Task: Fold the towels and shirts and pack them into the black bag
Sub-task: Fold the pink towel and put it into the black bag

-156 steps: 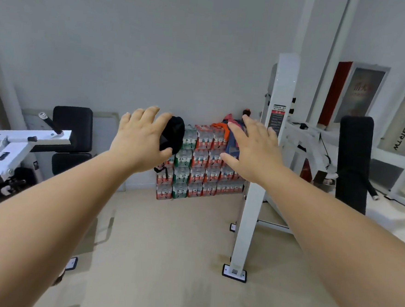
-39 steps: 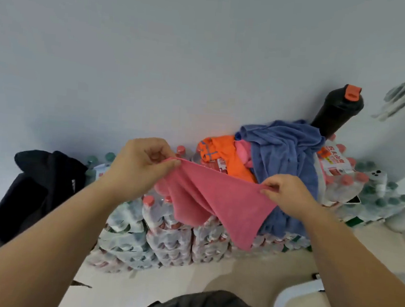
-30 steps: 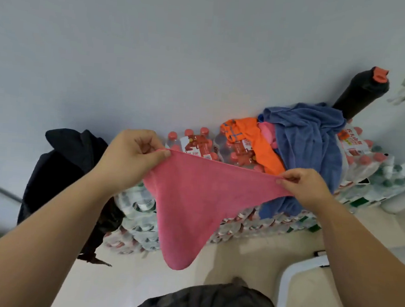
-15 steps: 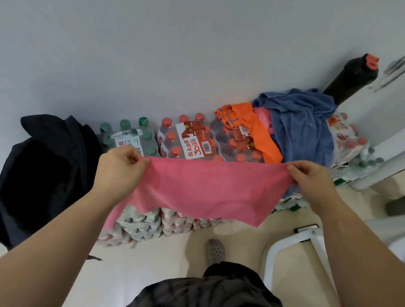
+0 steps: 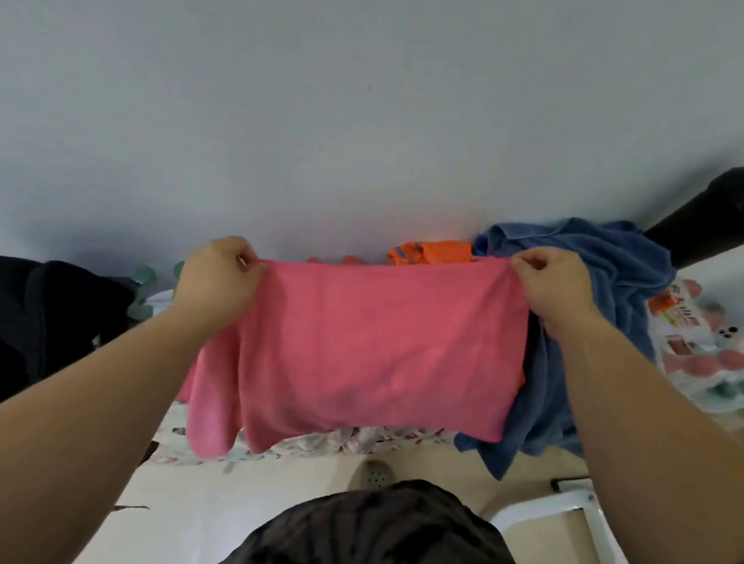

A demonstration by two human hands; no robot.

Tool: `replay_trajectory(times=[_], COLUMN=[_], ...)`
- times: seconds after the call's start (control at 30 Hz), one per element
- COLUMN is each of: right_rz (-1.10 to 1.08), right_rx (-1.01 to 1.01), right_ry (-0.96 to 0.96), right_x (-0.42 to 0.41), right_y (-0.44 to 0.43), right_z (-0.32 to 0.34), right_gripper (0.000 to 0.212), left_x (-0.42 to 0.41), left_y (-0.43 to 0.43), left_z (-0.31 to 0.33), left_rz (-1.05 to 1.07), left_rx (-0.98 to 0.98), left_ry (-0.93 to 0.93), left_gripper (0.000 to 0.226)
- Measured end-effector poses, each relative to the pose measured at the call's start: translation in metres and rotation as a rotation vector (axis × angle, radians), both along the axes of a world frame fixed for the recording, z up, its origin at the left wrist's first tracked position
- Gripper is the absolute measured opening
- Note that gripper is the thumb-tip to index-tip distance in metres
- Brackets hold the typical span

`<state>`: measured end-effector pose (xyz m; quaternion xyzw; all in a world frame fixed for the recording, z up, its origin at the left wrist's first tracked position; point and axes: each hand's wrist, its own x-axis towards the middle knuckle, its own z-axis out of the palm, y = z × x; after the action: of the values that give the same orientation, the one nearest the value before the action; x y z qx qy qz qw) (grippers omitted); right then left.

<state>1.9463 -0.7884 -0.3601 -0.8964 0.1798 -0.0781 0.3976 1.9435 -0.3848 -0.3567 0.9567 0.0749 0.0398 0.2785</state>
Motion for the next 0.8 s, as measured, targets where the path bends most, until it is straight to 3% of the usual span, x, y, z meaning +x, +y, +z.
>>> replay_trajectory(times=[0.07,0.2,0.3,0.4,0.53,0.8], right_rz=[-0.012,-0.119,-0.068,0.210,0.585,0.656], right_rx=[0.051,0.339,0.093,-0.067,-0.607,-0.754], right_ry=[-0.020,0.069,0.006,-0.006,0.149,0.323], right_x=[0.031,0.071,0.058,0.017,-0.005,0.000], right_y=[-0.001,0.005,0.023,0.056,0.078,0.062], right_z=[0.007,-0.001,-0.016,-0.029,-0.056,-0.080], right_gripper=[0.012,0.014,0.038,0.065,0.077,0.084], left_x=[0.023,0.054,0.062,0.053,0.022,-0.055], left_y=[-0.005,-0.013,-0.021,-0.028,-0.028,0.015], left_z=[0.005,0.004,-0.013,-0.033,-0.050,-0.056], left_rz=[0.027,0.065,0.065,0.017,0.026,0.234], left_rx=[0.034,0.122,0.156,0.249,0.342,0.336], left_ry=[-0.015,-0.054,-0.027,0.048,0.054,0.114], left_gripper=[0.011,0.011,0.020,0.034,0.057,0.060])
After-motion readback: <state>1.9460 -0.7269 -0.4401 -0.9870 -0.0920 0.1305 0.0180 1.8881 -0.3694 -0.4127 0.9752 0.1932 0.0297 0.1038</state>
